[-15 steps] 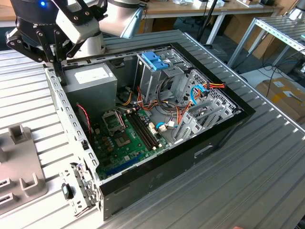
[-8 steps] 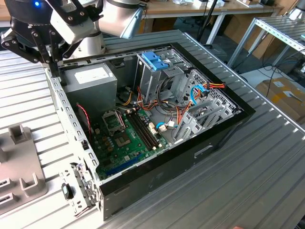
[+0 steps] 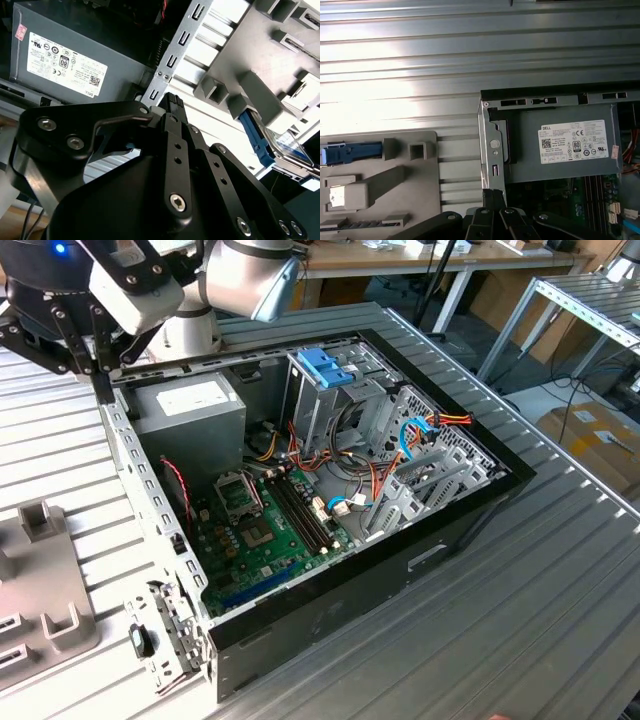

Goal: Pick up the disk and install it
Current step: 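Reach for the disk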

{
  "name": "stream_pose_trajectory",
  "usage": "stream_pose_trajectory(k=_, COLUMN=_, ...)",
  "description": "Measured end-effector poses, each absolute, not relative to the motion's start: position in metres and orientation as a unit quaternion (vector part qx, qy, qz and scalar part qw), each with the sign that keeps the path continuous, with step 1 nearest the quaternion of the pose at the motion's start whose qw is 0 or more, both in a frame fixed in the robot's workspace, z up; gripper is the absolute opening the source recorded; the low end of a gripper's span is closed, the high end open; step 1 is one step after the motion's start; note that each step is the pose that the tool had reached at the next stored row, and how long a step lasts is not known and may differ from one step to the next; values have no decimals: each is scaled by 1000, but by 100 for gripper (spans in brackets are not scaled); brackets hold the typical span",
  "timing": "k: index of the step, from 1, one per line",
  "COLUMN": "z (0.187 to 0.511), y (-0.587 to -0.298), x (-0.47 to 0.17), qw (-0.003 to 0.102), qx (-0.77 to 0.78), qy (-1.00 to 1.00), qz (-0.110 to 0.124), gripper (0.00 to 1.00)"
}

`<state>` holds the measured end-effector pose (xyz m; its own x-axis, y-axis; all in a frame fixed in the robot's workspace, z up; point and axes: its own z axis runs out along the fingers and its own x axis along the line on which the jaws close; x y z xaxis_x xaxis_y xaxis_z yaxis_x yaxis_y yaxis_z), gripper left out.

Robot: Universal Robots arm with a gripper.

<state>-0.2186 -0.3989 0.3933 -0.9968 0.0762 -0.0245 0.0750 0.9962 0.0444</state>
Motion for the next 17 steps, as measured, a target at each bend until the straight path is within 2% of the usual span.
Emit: stream_pose_trajectory(k=17, z=393, y=-399, x=-248, qw=13, qx=38, qy=999, qz=22, gripper=11)
